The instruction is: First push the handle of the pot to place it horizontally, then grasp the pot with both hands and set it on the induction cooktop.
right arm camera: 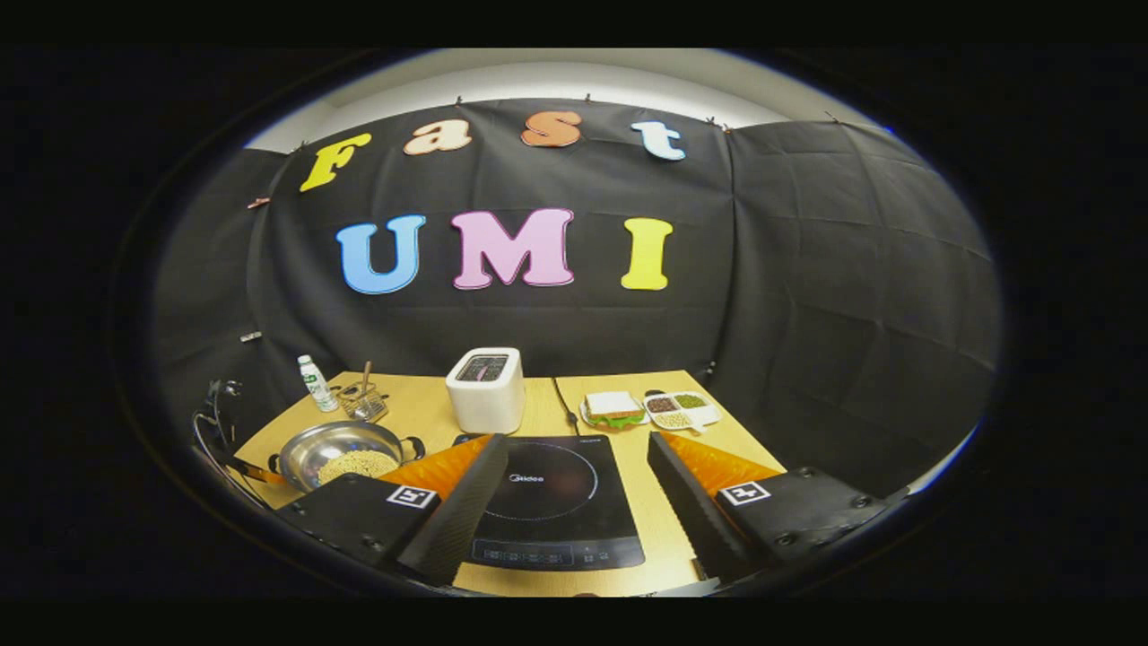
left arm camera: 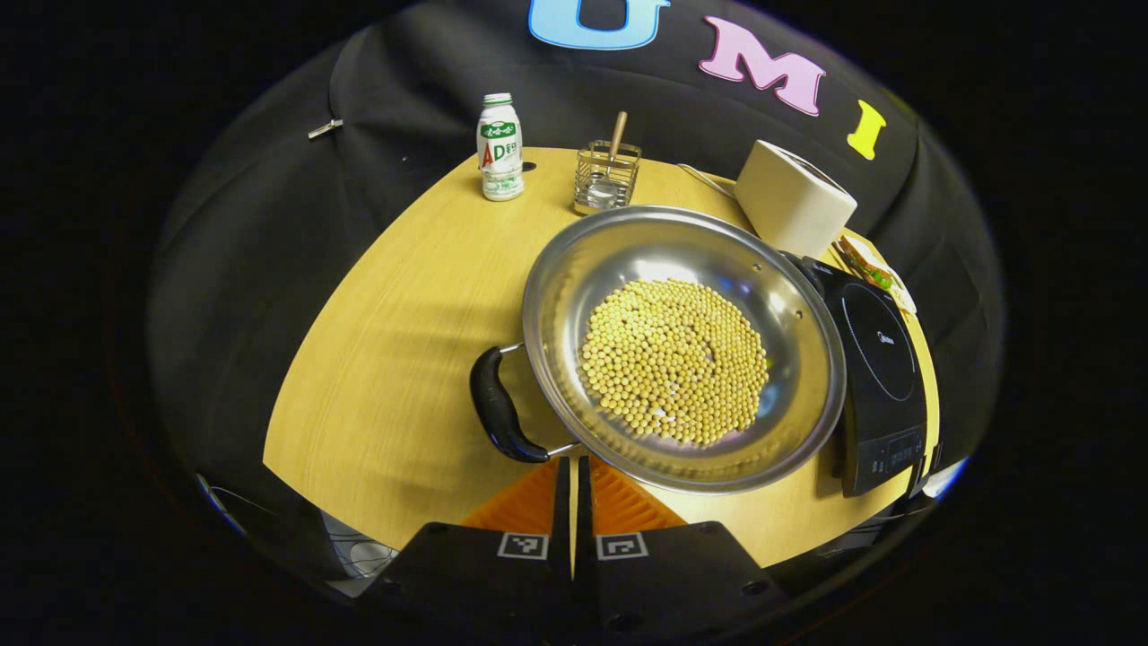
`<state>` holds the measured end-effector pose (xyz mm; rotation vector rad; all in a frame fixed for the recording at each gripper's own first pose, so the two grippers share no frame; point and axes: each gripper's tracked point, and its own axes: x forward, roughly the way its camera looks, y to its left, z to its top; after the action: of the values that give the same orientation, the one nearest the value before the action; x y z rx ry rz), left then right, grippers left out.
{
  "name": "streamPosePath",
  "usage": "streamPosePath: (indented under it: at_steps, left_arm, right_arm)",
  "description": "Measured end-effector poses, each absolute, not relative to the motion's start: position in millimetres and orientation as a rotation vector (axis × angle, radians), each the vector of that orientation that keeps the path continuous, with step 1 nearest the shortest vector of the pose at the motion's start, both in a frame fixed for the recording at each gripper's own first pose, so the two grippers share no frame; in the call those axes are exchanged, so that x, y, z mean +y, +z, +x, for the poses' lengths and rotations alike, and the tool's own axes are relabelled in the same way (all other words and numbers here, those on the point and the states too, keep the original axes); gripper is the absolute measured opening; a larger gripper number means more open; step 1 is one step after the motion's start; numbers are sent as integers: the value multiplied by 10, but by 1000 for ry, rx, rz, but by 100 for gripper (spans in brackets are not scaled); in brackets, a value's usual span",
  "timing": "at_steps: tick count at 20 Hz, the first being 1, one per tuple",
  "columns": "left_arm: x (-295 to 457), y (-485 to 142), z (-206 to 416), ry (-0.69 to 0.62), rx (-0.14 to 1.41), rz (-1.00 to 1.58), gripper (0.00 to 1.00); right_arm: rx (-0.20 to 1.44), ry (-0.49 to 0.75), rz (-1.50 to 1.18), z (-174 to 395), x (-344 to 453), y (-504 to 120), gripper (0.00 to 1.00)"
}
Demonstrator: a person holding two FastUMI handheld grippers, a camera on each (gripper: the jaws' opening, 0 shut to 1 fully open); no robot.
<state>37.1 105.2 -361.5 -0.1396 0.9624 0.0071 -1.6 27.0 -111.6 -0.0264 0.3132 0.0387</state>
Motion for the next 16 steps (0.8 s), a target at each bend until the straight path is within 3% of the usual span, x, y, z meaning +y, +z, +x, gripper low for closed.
streamPosePath:
  at_steps: [16]
  left_arm:
    - [1511,-3671,971,66,946,-187,5]
  right_arm:
    - [410,53,-18,89,564,-1473,99]
